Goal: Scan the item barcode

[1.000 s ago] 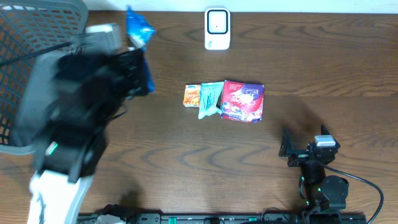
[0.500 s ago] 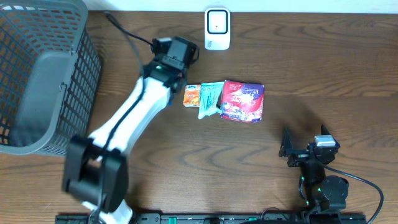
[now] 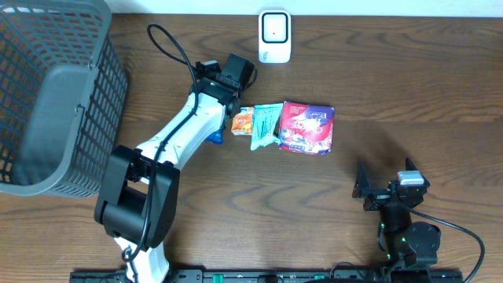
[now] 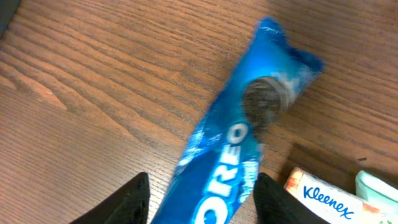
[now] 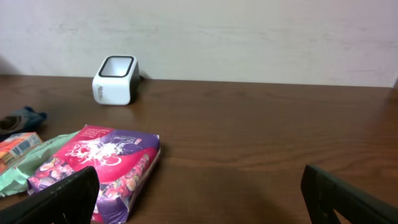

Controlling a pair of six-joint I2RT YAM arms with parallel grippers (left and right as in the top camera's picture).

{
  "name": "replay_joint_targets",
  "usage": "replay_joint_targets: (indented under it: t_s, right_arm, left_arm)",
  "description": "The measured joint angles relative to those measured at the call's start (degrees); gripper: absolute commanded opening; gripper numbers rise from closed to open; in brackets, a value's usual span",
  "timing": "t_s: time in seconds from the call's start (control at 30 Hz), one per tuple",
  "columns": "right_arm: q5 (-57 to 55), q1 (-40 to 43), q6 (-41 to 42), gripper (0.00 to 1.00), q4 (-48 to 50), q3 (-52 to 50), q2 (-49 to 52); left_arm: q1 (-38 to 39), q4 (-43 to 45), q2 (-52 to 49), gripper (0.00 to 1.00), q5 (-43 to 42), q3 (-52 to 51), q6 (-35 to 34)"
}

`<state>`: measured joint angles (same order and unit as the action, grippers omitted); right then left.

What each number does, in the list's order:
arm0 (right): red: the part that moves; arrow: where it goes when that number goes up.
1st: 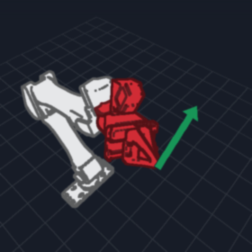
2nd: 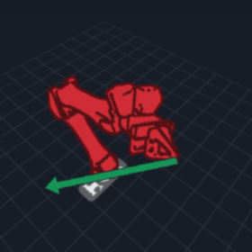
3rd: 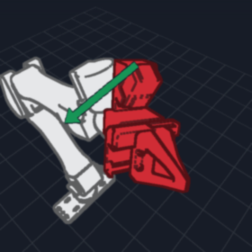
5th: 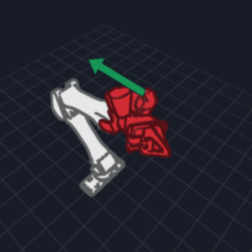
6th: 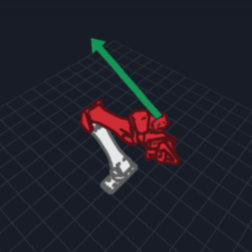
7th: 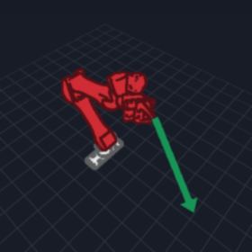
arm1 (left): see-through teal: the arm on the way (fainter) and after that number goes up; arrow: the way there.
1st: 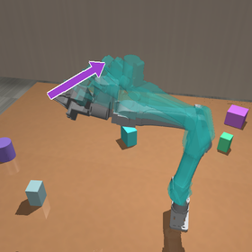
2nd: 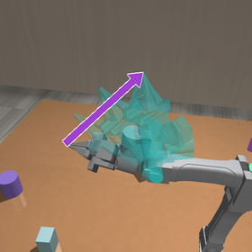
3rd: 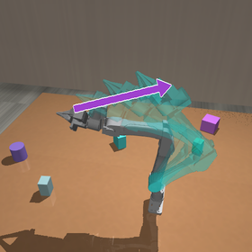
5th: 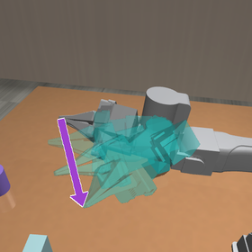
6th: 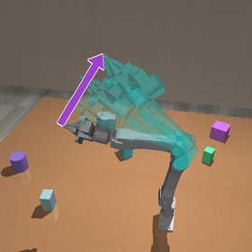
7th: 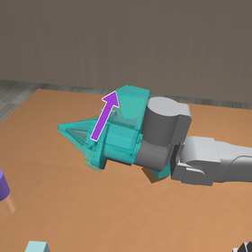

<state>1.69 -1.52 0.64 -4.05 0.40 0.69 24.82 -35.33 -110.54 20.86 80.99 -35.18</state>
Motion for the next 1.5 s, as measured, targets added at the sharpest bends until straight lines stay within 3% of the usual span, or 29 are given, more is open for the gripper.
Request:
replay_joint_targets:
  t_s: [0.1,0.23,0.47,0.57,0.97,1.5]
  right_arm:
    - [0.0,0.0,0.0,0.99,0.0,0.0,0.0]
    - [0.0,0.0,0.0,0.99,0.0,0.0,0.0]
    - [0.0,0.0,0.0,0.99,0.0,0.0,0.0]
    - [0.0,0.0,0.0,0.99,0.0,0.0,0.0]
    - [0.0,0.0,0.0,0.99,0.0,0.0,0.0]
    - [0.0,0.0,0.0,0.99,0.0,0.0,0.0]
  left_arm:
    - [0.0,0.0,0.3,0.64,-0.3,0.0,2.0]
    - [0.0,-0.2,4.0,0.77,-1.0,0.0,4.7]
    - [-0.1,-2.1,23.4,0.81,-1.2,0.0,6.8]
    - [-0.1,-6.3,30.6,0.98,-1.1,0.0,7.0]
    - [-0.1,-24.2,44.0,0.98,-1.0,0.0,7.1]
    - [-0.1,-28.0,44.2,0.98,-1.1,0.0,7.1]
